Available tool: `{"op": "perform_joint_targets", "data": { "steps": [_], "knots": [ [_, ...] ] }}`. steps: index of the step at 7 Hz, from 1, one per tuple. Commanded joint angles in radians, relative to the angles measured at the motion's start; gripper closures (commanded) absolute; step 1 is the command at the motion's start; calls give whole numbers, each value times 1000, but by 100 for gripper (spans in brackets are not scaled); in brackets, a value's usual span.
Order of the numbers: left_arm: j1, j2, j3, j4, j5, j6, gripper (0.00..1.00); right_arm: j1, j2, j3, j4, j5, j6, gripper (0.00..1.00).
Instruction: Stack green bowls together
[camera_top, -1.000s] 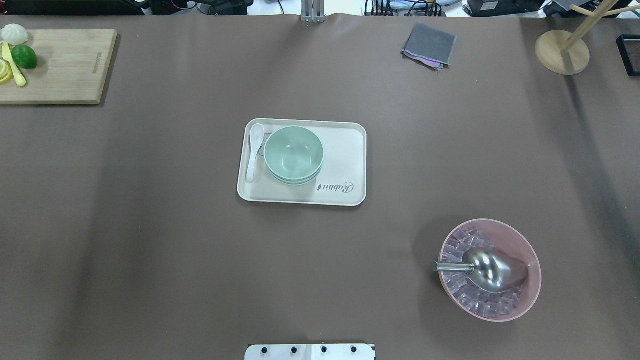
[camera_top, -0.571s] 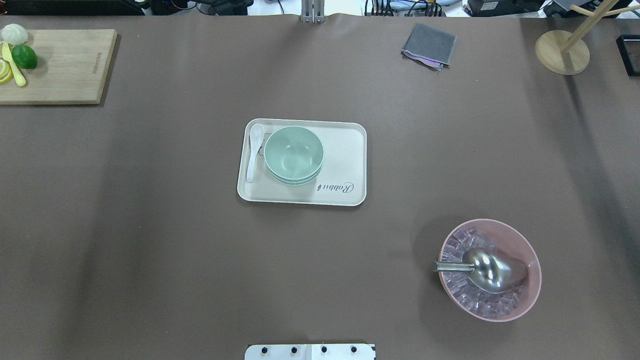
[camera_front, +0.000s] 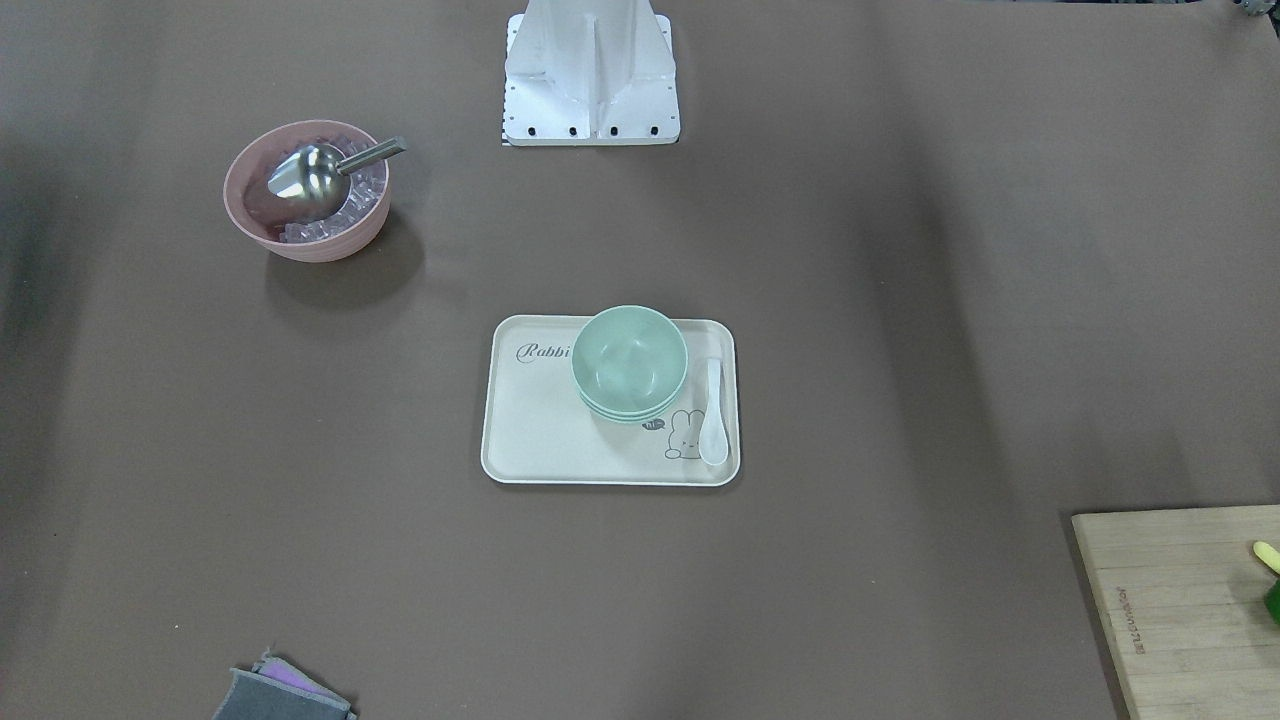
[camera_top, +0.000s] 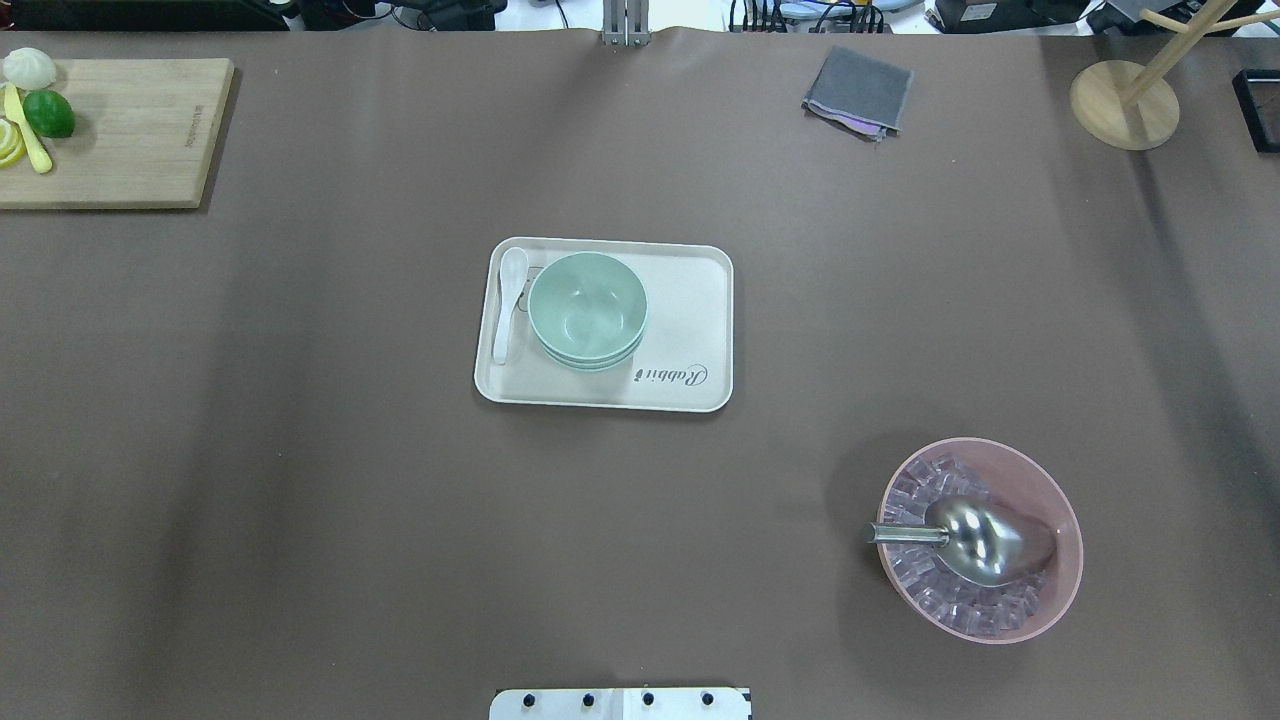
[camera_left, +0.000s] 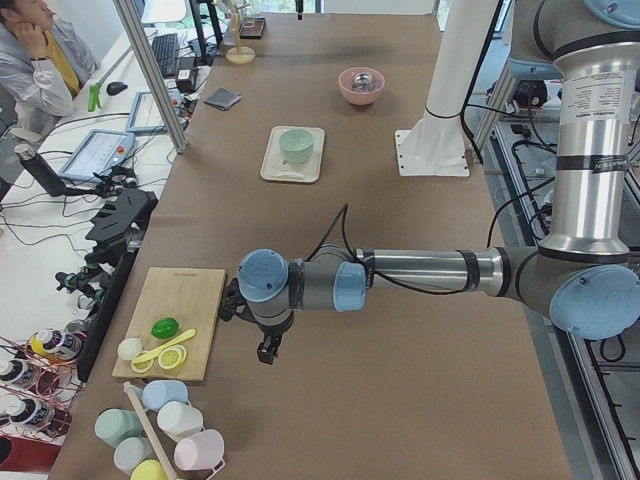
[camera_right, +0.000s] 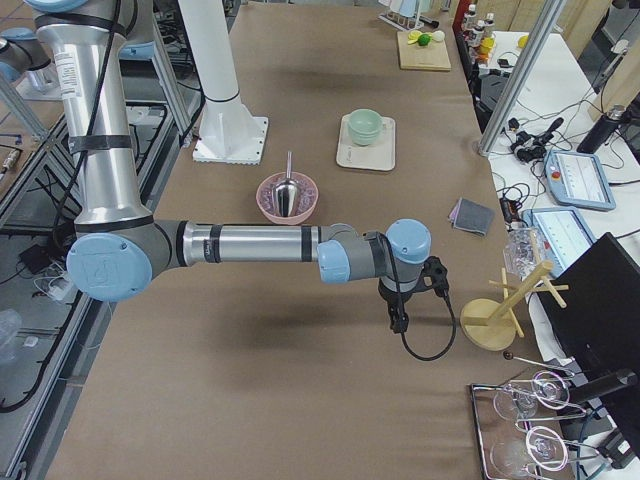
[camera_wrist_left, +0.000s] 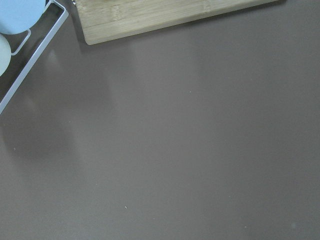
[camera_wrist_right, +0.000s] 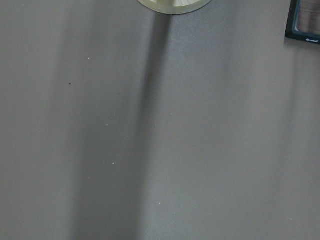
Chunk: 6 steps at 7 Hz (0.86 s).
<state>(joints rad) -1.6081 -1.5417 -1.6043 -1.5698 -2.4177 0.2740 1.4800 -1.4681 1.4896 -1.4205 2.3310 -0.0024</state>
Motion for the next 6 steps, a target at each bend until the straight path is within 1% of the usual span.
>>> {"op": "perform_joint_targets", "data": {
  "steps": [1, 4, 5, 6],
  "knots": [
    [-1, 9, -31, -1, 114, -82, 1, 0, -5, 1, 0, -45, -7, 0],
    [-1, 22, -31, 2, 109, -107, 2, 0, -9, -2, 2, -44, -7, 0],
    [-1, 21, -29, 2, 108, -253, 2, 0, -9, 0, 2, -44, -7, 0],
    [0, 26, -34, -2, 91, -318, 2, 2, -9, 1, 2, -42, -7, 0]
  ]
}}
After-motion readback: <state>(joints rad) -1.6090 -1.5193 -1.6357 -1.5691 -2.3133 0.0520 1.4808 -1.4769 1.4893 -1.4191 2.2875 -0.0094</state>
